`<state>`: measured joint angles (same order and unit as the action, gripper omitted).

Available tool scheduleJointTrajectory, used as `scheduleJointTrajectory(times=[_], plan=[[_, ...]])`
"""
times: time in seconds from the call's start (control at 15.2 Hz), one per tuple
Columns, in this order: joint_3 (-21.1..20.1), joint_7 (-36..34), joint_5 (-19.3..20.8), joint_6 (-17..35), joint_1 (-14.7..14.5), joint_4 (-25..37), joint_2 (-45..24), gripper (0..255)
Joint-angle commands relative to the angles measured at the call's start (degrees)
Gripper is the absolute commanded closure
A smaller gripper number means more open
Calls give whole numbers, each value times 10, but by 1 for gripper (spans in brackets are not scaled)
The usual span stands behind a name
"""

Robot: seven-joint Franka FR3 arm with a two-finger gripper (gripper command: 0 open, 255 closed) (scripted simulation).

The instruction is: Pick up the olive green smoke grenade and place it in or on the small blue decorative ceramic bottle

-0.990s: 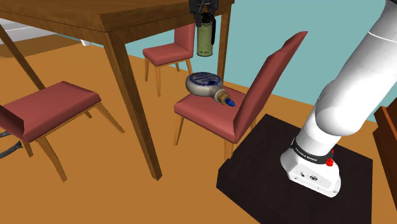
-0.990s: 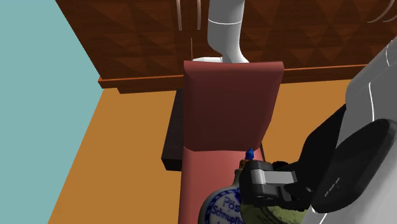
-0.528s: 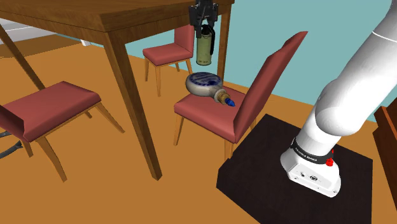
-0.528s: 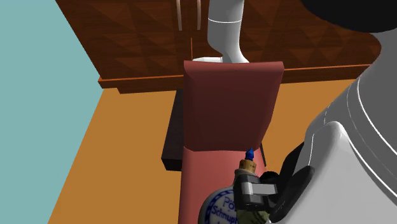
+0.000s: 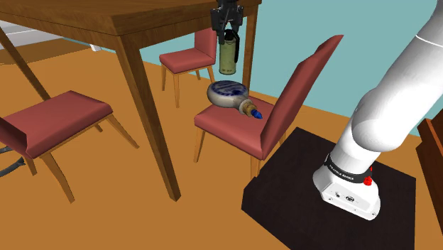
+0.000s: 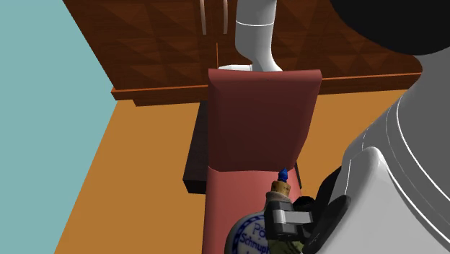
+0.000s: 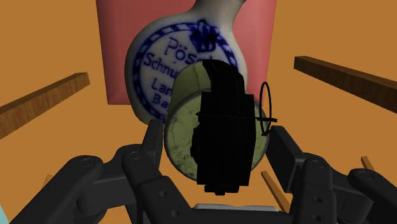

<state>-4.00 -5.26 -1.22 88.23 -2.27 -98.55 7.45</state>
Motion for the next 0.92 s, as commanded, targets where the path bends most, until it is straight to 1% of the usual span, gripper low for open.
scheduleJointTrajectory(times=[0.0, 0.33, 0.59, 0.86], plan=[[0, 0, 0, 0, 0, 0, 0, 0], [0, 0, 0, 0, 0, 0, 0, 0], [0, -2, 2, -79, 0, 109, -29, 0], [0, -2, 2, -79, 0, 109, -29, 0]])
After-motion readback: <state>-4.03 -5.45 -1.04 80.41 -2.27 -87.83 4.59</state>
